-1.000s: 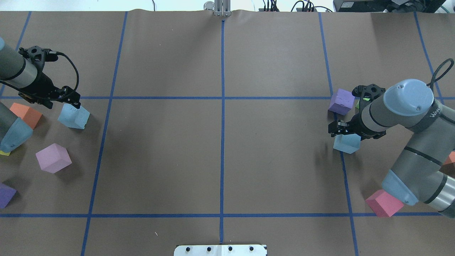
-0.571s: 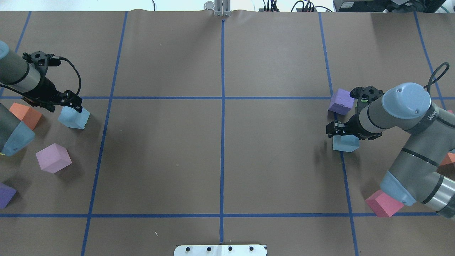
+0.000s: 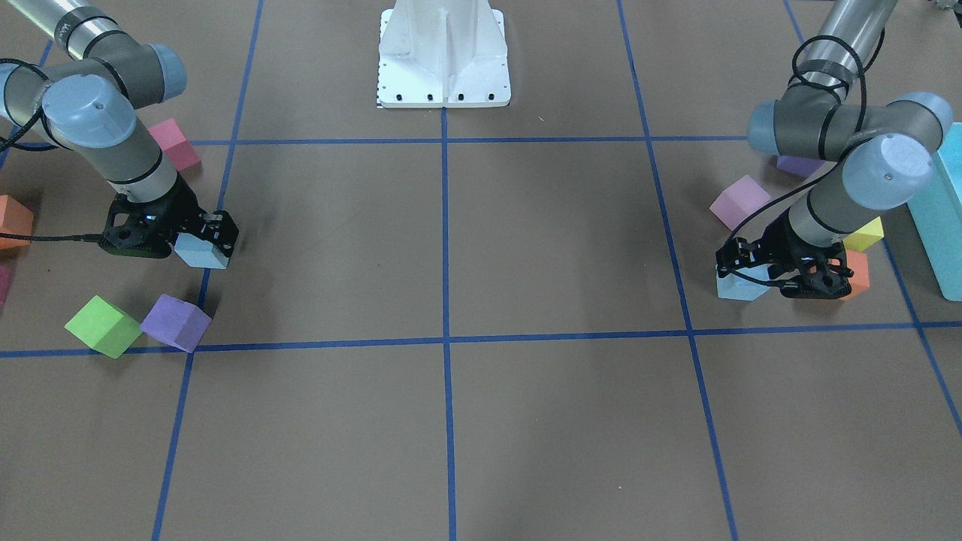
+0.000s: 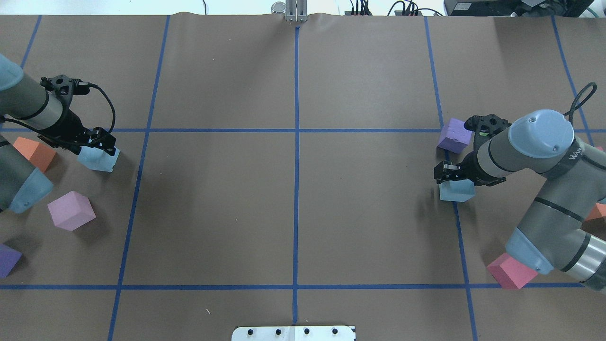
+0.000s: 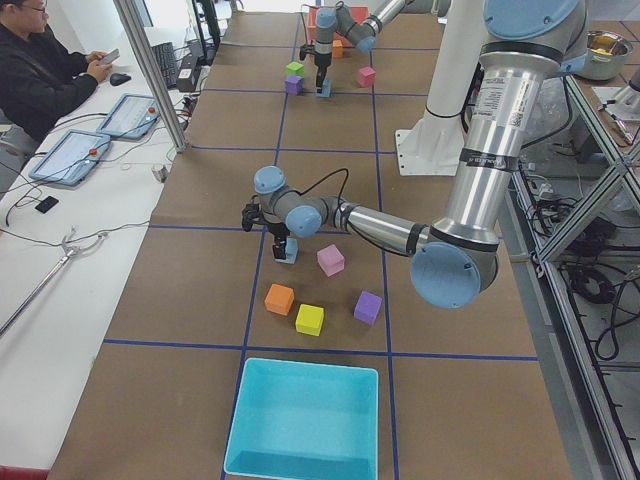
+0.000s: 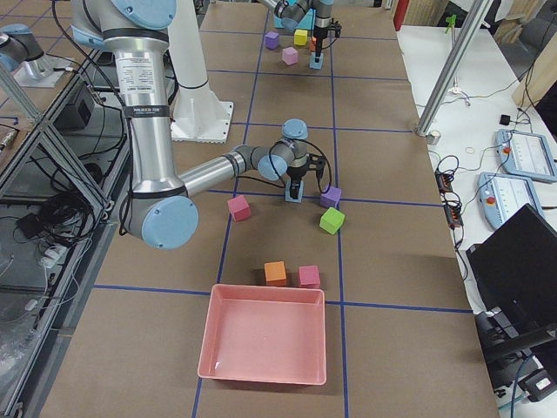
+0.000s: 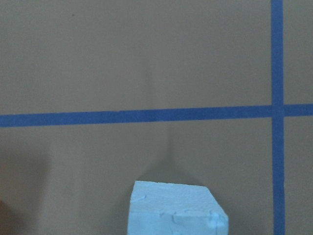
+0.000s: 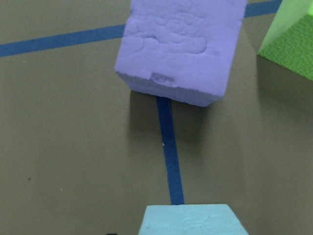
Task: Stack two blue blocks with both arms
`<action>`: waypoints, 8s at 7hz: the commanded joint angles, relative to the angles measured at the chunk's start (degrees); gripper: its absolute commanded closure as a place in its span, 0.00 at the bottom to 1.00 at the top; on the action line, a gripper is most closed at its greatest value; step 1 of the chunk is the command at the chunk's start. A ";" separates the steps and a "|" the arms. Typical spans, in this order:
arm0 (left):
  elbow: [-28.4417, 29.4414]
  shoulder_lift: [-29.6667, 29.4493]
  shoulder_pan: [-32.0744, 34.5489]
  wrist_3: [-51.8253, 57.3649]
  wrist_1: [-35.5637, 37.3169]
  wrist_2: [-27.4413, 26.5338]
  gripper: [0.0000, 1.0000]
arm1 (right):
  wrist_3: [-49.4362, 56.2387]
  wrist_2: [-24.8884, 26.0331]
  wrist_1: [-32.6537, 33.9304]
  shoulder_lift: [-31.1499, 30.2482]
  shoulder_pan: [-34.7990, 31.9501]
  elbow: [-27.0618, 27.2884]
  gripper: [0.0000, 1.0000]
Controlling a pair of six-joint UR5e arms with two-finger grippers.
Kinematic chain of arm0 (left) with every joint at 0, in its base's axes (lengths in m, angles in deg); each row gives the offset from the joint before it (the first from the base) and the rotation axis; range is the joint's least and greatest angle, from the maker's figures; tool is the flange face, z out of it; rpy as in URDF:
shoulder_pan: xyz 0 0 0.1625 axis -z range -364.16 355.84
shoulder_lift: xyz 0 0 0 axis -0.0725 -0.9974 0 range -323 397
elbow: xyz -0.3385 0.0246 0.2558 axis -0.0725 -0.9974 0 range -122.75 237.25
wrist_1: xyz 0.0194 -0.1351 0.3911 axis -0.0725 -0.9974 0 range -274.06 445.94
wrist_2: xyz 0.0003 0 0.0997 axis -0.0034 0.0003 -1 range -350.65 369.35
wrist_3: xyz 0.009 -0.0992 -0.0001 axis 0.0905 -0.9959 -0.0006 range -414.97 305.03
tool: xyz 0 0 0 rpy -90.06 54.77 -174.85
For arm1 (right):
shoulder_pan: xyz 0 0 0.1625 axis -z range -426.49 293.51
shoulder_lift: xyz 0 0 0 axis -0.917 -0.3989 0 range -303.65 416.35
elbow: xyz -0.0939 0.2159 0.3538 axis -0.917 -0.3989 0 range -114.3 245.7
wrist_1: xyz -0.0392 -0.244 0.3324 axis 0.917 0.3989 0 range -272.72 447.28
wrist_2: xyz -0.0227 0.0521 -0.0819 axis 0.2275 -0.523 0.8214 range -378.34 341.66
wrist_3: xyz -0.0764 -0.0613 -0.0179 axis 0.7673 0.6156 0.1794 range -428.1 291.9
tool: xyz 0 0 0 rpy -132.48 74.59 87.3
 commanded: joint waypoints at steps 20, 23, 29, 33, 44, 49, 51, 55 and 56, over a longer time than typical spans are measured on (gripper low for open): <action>-5.90 -10.95 0.64 -9.78 13.30 0.58 0.56 | 2.85 4.76 19.64 39.92 6.99 -16.79 0.50; -5.55 -13.06 0.47 -12.69 13.48 0.58 0.56 | 3.02 7.84 15.64 41.94 8.56 -22.62 0.50; -5.11 -16.49 -0.24 -20.43 13.39 0.66 0.56 | 1.62 8.72 14.41 46.79 8.92 -29.84 0.49; -5.11 -18.59 -1.29 -24.99 13.39 0.58 0.56 | -2.69 7.22 11.51 46.79 8.83 -30.65 0.05; 6.64 -40.55 -11.74 -19.64 17.61 -9.53 0.55 | 10.92 -8.33 12.30 35.03 -7.60 -19.93 0.00; 10.52 -43.46 -17.99 -17.10 17.61 -16.38 0.54 | 15.50 -9.30 12.30 32.99 -9.97 -19.22 0.00; 11.41 -44.18 -18.08 -15.51 17.61 -16.30 0.53 | 15.59 -9.30 12.30 32.99 -9.89 -19.22 0.00; 11.68 -43.56 -18.34 -15.68 17.08 -16.30 0.33 | 15.50 -9.30 12.30 33.08 -9.80 -19.13 0.00; 11.68 -43.56 -18.69 -15.86 17.08 -16.30 0.33 | 15.50 -9.21 12.30 33.08 -9.80 -19.13 0.00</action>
